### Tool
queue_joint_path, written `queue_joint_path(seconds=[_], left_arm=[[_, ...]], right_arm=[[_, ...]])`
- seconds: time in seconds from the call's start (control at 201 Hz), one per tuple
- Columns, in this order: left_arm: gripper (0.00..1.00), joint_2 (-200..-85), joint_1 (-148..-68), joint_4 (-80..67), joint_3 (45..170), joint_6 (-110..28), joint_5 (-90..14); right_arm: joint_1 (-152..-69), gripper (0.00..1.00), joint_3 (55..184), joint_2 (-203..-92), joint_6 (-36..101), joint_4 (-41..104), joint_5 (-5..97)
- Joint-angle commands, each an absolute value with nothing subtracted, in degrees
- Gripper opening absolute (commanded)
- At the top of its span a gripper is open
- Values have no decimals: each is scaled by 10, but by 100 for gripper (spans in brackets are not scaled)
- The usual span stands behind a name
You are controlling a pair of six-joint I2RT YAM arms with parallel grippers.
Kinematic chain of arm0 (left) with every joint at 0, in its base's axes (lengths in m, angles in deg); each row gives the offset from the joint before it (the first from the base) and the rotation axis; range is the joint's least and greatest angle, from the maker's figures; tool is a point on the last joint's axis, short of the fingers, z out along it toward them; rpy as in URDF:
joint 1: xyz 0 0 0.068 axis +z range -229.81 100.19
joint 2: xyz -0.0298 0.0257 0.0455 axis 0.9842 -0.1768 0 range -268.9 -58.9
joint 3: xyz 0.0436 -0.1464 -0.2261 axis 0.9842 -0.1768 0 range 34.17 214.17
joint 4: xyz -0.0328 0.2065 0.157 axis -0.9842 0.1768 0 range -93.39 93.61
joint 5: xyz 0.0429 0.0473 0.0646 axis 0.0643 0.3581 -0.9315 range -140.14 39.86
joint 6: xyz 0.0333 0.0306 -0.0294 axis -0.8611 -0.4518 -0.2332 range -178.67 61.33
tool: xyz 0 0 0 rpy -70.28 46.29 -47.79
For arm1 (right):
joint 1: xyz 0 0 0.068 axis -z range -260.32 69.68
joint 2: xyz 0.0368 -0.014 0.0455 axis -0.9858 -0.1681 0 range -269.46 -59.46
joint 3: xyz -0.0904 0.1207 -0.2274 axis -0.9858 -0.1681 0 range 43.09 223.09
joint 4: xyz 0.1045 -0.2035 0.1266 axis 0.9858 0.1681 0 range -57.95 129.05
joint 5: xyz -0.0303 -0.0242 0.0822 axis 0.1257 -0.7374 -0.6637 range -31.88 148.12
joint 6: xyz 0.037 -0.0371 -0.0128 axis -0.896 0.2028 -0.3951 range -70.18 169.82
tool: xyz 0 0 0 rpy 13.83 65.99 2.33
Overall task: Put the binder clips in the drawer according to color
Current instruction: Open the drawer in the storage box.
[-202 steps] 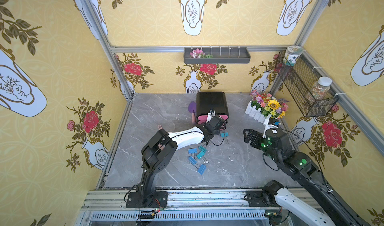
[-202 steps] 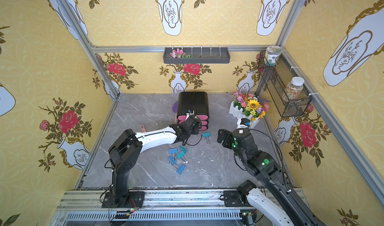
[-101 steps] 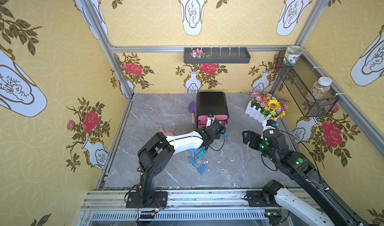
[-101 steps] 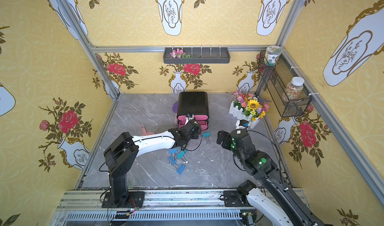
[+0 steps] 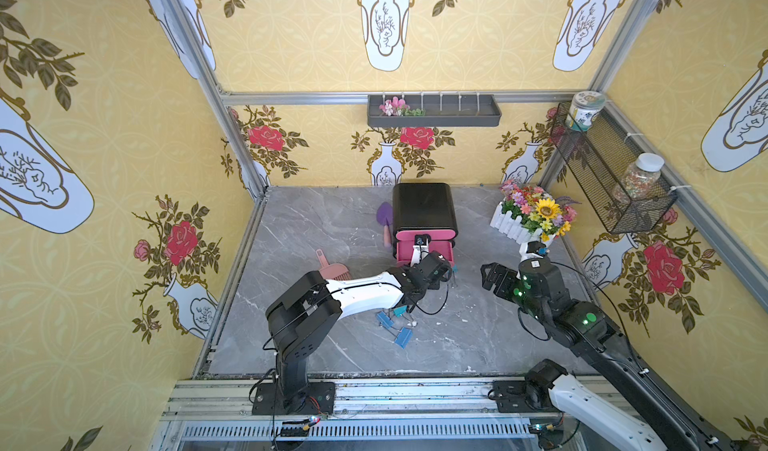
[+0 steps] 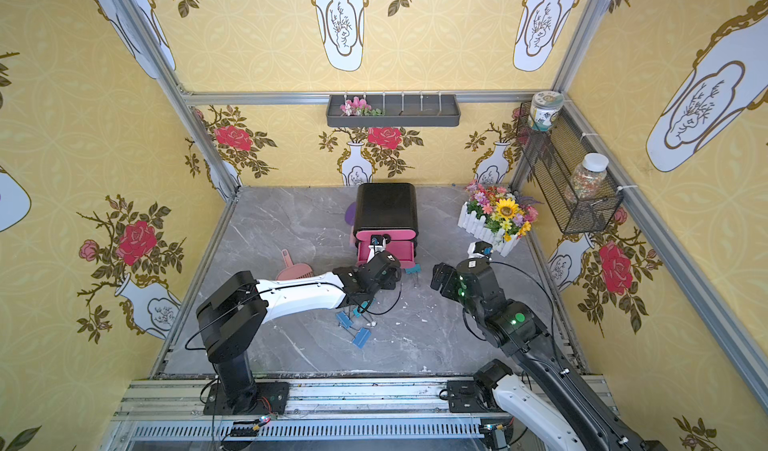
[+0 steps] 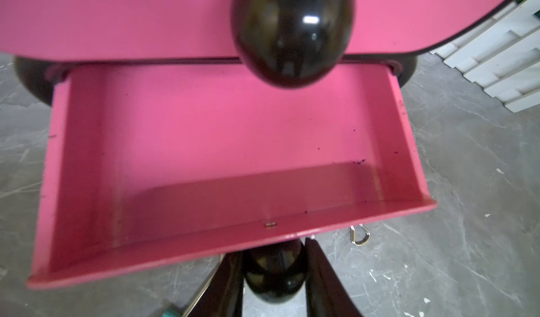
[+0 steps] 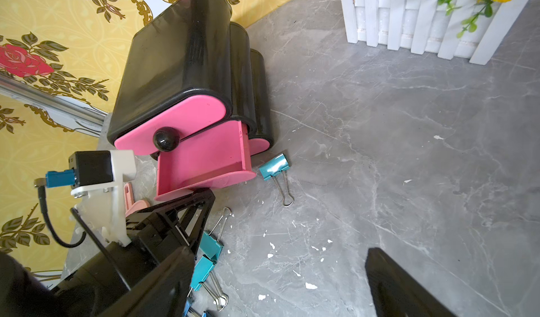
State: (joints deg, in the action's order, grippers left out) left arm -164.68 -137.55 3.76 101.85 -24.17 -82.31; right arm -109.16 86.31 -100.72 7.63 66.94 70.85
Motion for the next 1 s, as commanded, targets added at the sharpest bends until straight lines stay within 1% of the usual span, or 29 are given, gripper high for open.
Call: queue_joint_path(seconds=[0.0, 0.085, 0.244, 0.393, 0.692, 0.991], left_arm=[[27, -1650, -1378, 53, 1009, -224, -817], [31, -1654, -1378, 54, 1008, -221, -816], [47, -1656, -1378, 56, 1008, -215, -822], [57, -1651, -1377, 57, 1005, -212, -828], [66, -1623, -1386, 50, 988, -215, -842], [69, -1577, -1402, 50, 952, -205, -853]], right_arm=[[-1092, 95, 858, -1009, 70, 642, 706], [-1091, 96, 856, -1010, 71, 642, 706], [-1091, 96, 855, -1009, 71, 644, 706], [-1091, 96, 853, -1009, 70, 643, 707], [-1091, 96, 858, -1020, 75, 638, 699], [-1091, 97, 864, -1030, 82, 636, 699]])
